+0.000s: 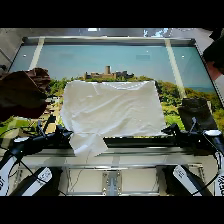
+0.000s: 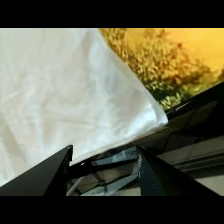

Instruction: Fold the shirts.

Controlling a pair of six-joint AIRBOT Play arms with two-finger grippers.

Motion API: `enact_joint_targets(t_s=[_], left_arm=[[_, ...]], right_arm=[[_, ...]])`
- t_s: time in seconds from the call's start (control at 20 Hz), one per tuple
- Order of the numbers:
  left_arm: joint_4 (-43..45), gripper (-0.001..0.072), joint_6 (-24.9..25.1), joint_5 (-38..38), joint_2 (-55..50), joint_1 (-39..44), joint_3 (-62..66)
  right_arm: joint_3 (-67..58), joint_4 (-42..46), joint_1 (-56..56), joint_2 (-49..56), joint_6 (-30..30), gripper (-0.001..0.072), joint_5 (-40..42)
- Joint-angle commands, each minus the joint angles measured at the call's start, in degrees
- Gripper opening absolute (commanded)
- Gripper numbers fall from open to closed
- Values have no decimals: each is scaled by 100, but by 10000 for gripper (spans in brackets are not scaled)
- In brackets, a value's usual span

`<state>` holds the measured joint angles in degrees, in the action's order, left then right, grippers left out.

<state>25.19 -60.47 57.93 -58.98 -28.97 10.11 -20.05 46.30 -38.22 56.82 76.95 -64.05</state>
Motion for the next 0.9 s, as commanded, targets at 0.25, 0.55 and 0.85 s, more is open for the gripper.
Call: enact_joint_targets(t_s=[0.25,0.55,0.85], left_arm=[[0,13,9,-2,-4,4,2],[0,12,13,-68,-2,4,7],[4,10,297,1123,820,-192,1342]], right_arm=[[35,-533,7,656,31,313,555],[35,-675,7,664,-455,17,957],[-1088,-1888,7,-225,-2157,14,-1314]])
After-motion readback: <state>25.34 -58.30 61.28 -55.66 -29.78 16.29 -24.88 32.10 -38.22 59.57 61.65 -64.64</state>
